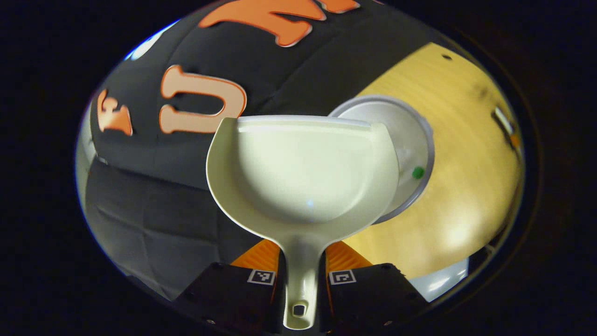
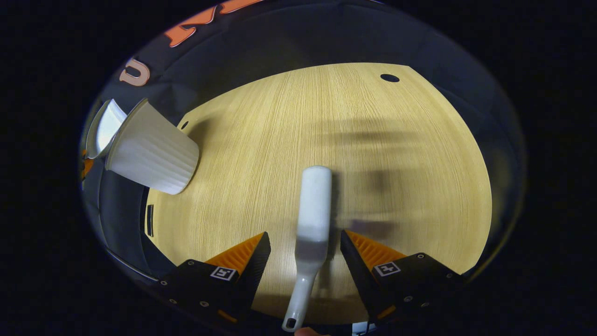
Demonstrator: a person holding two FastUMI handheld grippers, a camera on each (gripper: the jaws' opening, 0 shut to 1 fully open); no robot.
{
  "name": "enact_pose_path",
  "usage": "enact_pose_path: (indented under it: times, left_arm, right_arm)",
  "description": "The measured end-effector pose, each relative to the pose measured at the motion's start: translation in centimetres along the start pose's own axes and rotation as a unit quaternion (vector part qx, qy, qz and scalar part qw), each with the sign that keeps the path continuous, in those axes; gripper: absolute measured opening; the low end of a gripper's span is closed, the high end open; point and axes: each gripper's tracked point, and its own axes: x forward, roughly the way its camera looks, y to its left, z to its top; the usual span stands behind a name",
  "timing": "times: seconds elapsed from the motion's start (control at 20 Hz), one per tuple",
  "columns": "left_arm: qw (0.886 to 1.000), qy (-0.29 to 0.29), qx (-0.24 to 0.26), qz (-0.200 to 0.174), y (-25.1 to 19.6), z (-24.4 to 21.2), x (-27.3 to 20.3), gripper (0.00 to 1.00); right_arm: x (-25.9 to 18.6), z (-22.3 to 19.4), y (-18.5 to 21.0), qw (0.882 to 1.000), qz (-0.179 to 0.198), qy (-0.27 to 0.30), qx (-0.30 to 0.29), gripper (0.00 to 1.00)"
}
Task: Pick up the small broom and dustpan from the desktop, sweep the trash into the dustpan with the broom, and then empty the trash into the garbage bin.
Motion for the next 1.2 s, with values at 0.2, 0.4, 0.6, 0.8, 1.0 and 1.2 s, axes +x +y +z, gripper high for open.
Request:
enact_pose_path:
  times: [0.2,0.4,0.6,0.8,1.0,1.2]
  left_arm:
    - [0.983,-0.068,-0.128,-0.116,-7.0,3.7,-2.7,0.28]
    - [0.945,-0.128,-0.181,-0.241,-16.0,9.2,-7.4,0.28]
    - [0.903,-0.116,-0.226,-0.347,-23.3,11.8,-8.8,0.27]
    - [0.894,-0.077,-0.233,-0.375,-29.0,9.9,-8.2,0.28]
    - [0.9,-0.032,-0.224,-0.373,-32.7,8.2,-5.4,0.28]
    - [0.901,0.038,-0.223,-0.37,-37.3,5.0,-0.8,0.28]
  right_arm:
    - [-0.4,-0.1,0.1,1.0,0.0,0.001,-0.009,0.92]
    - [-1.1,0.6,0.2,1.0,-0.005,-0.012,-0.013,0.92]
    - [-2.1,2.0,0.4,0.999,-0.014,-0.038,-0.011,0.92]
    - [-2.2,2.2,0.6,0.999,-0.023,-0.044,-0.013,0.92]
    - [-2.2,2.1,0.3,0.998,-0.037,-0.043,-0.011,0.92]
    - [-2.1,1.9,0.4,0.998,-0.048,-0.038,-0.015,0.92]
